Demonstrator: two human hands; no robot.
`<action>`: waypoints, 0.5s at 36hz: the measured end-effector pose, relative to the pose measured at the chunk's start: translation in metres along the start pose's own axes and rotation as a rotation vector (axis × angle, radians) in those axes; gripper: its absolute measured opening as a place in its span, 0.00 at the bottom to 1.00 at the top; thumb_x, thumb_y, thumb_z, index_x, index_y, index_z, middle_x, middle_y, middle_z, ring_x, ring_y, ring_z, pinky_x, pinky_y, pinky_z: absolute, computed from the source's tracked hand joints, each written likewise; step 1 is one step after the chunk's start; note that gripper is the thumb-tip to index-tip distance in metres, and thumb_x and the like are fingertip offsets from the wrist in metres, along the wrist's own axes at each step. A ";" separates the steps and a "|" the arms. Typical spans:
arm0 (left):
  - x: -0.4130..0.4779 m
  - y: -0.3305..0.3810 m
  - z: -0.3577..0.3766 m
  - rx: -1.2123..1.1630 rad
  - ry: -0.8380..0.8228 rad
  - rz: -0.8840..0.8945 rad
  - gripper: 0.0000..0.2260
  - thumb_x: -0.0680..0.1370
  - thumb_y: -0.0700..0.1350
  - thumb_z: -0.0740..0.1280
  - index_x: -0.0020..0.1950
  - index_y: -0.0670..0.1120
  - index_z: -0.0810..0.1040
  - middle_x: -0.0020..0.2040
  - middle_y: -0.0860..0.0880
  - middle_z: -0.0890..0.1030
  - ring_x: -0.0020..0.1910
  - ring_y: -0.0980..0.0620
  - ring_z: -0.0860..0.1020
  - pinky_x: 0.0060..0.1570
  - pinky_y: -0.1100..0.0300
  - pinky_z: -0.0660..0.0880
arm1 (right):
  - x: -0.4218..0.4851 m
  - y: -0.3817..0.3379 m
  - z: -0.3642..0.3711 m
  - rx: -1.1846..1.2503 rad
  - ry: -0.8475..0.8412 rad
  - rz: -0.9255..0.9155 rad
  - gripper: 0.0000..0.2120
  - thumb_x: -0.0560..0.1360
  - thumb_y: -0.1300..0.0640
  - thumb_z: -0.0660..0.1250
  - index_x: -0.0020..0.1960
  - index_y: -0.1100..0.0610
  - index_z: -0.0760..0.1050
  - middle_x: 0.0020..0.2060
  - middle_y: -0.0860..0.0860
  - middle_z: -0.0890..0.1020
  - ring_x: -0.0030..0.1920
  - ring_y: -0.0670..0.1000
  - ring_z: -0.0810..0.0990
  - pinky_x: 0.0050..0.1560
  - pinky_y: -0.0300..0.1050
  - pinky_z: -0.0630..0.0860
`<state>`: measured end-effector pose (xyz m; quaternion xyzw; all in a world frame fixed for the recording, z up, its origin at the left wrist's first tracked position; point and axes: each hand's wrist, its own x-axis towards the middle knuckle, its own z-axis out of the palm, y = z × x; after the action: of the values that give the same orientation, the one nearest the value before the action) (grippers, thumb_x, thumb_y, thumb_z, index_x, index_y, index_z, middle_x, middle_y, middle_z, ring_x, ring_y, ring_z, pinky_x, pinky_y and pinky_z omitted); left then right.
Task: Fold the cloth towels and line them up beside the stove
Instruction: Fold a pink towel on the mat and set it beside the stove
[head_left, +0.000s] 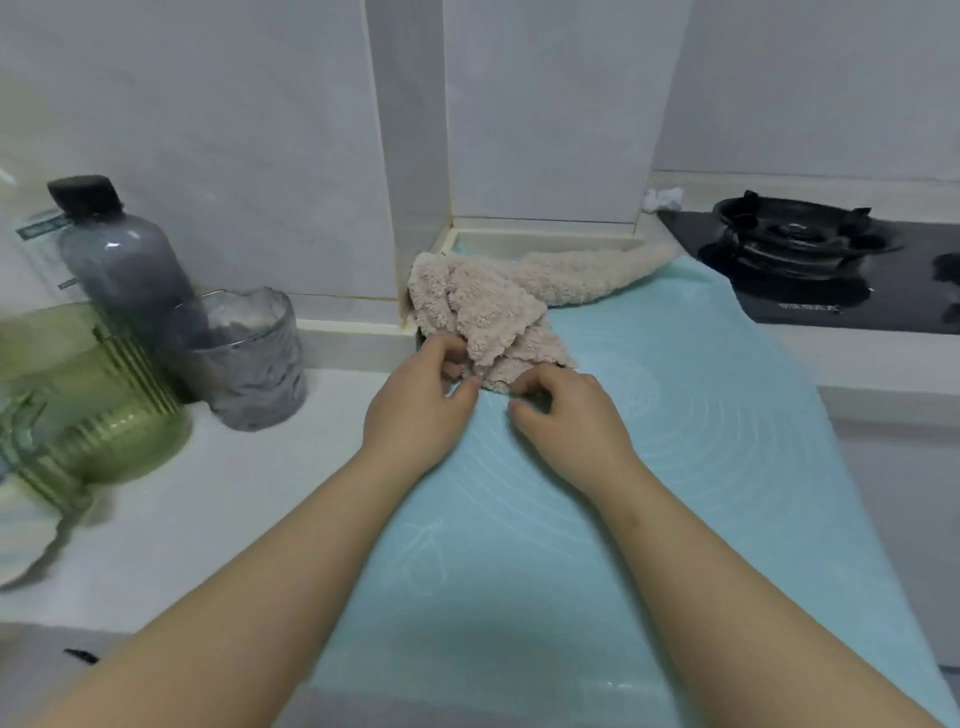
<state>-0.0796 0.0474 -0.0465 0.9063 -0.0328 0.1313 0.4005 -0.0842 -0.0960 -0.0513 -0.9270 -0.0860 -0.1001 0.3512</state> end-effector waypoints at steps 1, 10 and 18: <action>-0.002 0.000 -0.001 -0.021 -0.004 0.008 0.11 0.76 0.46 0.64 0.59 0.51 0.72 0.47 0.55 0.75 0.46 0.54 0.75 0.49 0.60 0.70 | -0.003 0.000 0.000 -0.018 0.001 -0.006 0.07 0.73 0.57 0.63 0.50 0.54 0.77 0.47 0.47 0.80 0.52 0.52 0.75 0.51 0.44 0.71; -0.008 -0.003 -0.006 -0.055 0.039 0.053 0.06 0.77 0.44 0.63 0.53 0.48 0.75 0.53 0.47 0.78 0.49 0.47 0.76 0.48 0.57 0.70 | -0.020 -0.014 0.000 -0.216 0.004 0.003 0.11 0.75 0.56 0.61 0.56 0.57 0.73 0.51 0.53 0.79 0.51 0.54 0.75 0.49 0.45 0.70; -0.001 -0.002 -0.005 -0.007 0.072 -0.066 0.15 0.76 0.38 0.58 0.63 0.42 0.69 0.60 0.42 0.74 0.58 0.41 0.73 0.55 0.51 0.71 | -0.016 -0.019 0.001 -0.135 0.072 0.071 0.22 0.76 0.58 0.59 0.69 0.49 0.64 0.55 0.53 0.80 0.57 0.56 0.76 0.54 0.46 0.72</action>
<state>-0.0812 0.0528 -0.0451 0.9002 0.0109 0.1504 0.4086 -0.1043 -0.0827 -0.0442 -0.9467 -0.0335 -0.1266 0.2941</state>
